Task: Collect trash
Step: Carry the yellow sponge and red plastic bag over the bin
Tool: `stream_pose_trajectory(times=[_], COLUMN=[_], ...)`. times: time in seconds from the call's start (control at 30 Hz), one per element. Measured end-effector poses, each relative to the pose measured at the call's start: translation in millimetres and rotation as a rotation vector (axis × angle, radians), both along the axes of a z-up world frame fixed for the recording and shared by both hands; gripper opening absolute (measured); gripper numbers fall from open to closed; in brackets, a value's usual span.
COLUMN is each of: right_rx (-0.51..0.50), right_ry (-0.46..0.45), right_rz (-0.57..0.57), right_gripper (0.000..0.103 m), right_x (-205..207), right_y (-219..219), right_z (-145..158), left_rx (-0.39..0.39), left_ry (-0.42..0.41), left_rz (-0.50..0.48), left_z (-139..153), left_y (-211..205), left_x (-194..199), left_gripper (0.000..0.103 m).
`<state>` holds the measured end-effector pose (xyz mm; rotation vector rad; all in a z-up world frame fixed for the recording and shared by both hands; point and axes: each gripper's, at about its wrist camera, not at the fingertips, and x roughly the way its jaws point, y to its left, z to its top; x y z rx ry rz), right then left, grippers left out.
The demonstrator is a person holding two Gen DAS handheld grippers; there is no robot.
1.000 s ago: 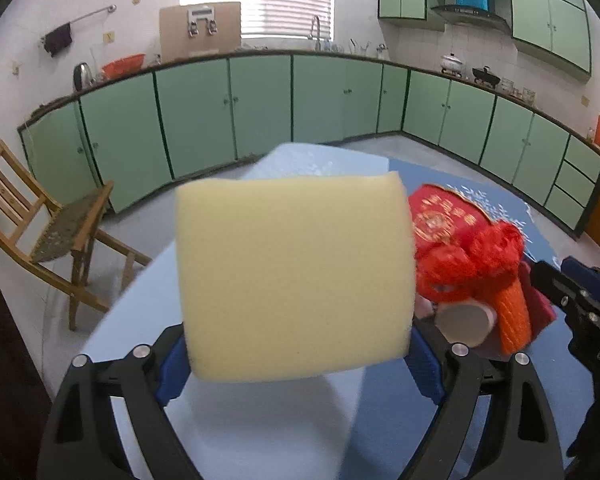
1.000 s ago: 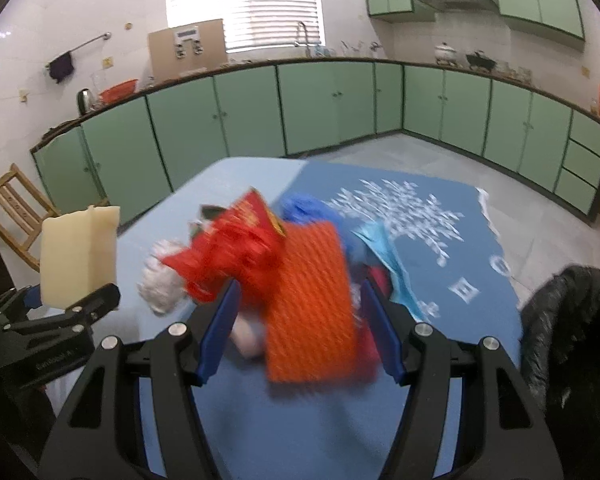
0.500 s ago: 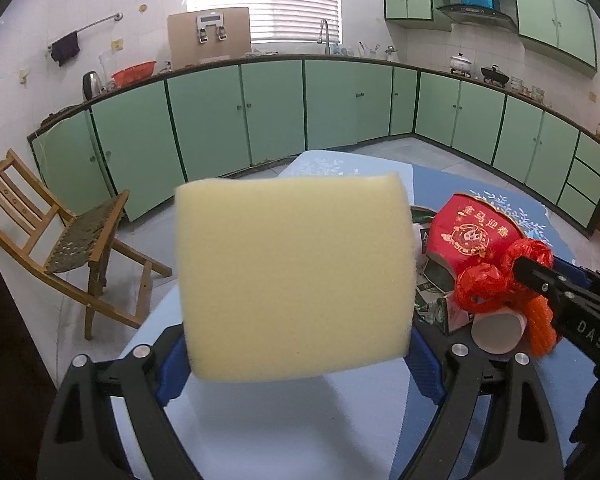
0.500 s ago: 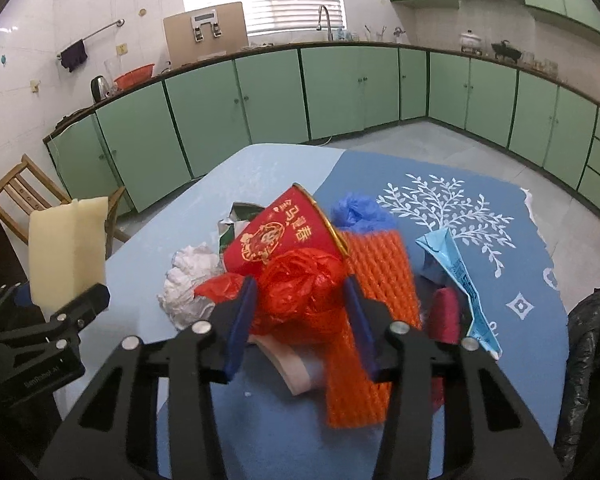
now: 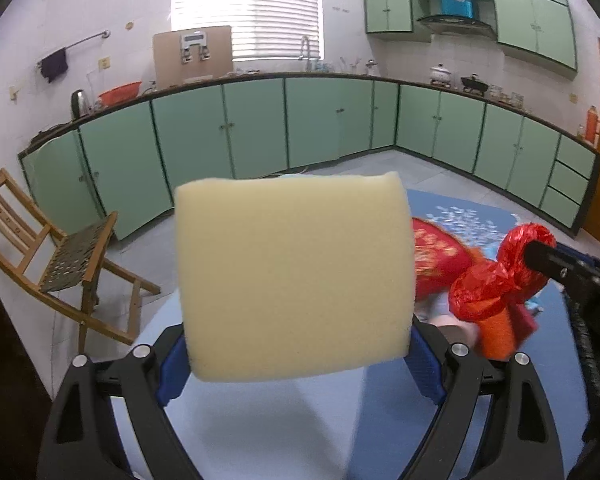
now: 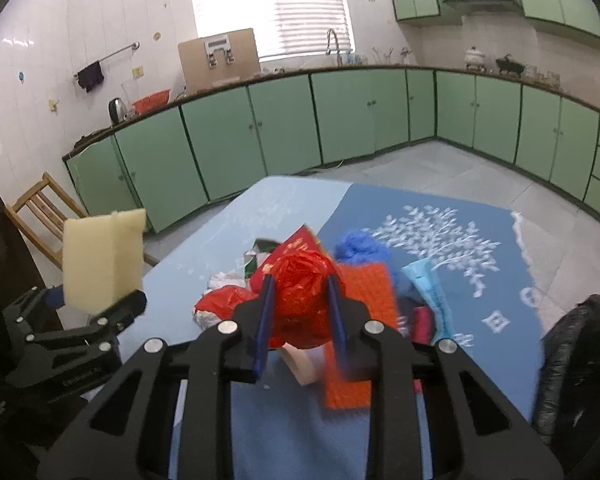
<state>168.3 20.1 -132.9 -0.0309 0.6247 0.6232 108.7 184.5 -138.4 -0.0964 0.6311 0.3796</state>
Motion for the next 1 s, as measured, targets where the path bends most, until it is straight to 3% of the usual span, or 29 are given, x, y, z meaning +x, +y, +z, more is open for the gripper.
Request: stream_pose_trajectory(times=[0.43, 1.0], right_rx=[-0.007, -0.084], right_ry=[-0.086, -0.085], right_rz=[-0.203, -0.546], right_gripper=[0.024, 0.024], right_x=[-18.8, -35.2], right_y=[-128.0, -305.8], right_z=[40.2, 18.6], left_rx=[-0.028, -0.085], left_ry=[-0.050, -0.046], left_rz=[-0.205, -0.536], left_z=[22.6, 18.6], left_y=[-108.7, -271.9], left_x=[16.9, 64.8], left_gripper=[0.087, 0.087])
